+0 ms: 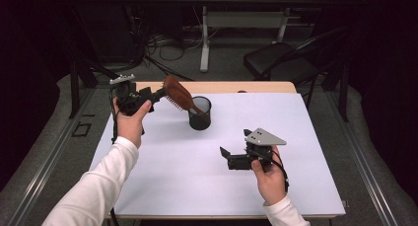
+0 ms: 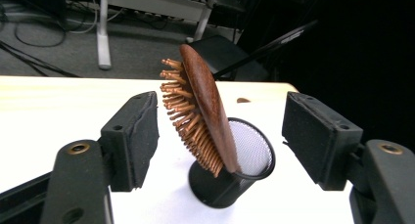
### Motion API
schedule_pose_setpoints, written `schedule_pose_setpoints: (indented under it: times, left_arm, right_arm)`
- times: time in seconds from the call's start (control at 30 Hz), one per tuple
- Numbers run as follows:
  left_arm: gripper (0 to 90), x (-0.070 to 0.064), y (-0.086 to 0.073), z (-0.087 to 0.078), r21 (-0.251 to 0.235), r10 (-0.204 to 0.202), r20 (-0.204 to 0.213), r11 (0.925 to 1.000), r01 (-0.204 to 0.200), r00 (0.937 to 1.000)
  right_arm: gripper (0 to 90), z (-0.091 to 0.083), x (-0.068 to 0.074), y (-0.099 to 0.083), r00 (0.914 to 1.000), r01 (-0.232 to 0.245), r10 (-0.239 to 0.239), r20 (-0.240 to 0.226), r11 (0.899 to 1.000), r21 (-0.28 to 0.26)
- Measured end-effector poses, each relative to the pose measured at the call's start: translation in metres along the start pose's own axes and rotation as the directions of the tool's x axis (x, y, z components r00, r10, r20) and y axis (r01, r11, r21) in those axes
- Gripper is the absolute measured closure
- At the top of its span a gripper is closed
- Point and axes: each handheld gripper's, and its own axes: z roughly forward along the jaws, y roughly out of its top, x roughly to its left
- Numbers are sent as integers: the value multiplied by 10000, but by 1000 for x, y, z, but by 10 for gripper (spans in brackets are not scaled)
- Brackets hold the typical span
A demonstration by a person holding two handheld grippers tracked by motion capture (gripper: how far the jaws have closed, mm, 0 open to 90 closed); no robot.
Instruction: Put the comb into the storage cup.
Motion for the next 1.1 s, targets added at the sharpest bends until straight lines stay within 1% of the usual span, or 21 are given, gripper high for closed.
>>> schedule_pose_setpoints:
  times: [0.1,0.2,0.3,0.4,0.43,0.57,0.7,0.77,0.8,0.83,0.93,1.03,1.1]
  left_arm:
    - [257,-2,-2,-2,49,199,121,9998,-199,9997]
    - [200,-5,-4,-5,65,121,291,9999,-123,9995]
    - [173,-6,-5,-8,130,345,523,9993,-352,9980]
    - [159,-7,-7,-11,205,563,820,9981,-582,9950]
    - [159,-7,-7,-12,262,687,924,9971,-714,9934]
    - [159,-6,-11,-15,297,890,1241,9952,-933,9883]
    - [159,-5,-13,-18,429,1186,1273,9912,-1249,9848]
    - [158,-4,-15,-20,447,1262,1336,9901,-1332,9830]
    - [159,-4,-16,-21,426,1261,1306,9903,-1326,9834]
    - [158,-3,-16,-22,412,1337,1317,9893,-1402,9822]
    - [158,-1,-18,-25,339,1420,1297,9885,-1475,9813]
    - [158,0,-20,-28,306,1502,1355,9873,-1556,9793]
    - [158,1,-21,-30,328,1588,1436,9857,-1651,9768]
  right_arm:
    - [19,-1,-1,0,10000,-39,39,12,10000,-30]
    - [19,-1,-1,1,10000,-55,55,8,9999,-90]
    - [19,-2,-1,1,10000,-94,95,16,9999,-71]
    - [19,-2,-2,1,10000,-85,86,29,9999,-74]
    - [19,-2,-2,1,10000,-86,86,26,9999,-77]
    - [19,-1,-2,1,9999,-104,104,17,9999,-45]
    - [21,-1,-2,1,9999,-94,94,-36,10000,4]
    - [27,-1,-2,1,9999,-95,95,-39,10000,-6]
    - [27,-1,-1,1,9999,-92,92,-52,10000,-7]
    - [27,-1,-1,1,9999,-103,103,-59,9999,3]
    - [29,-1,-2,1,10000,-68,68,-10,10000,12]
    - [29,-1,-2,1,10000,-72,72,-21,10000,14]
    - [29,-1,-2,1,10000,-82,82,-33,10000,9]
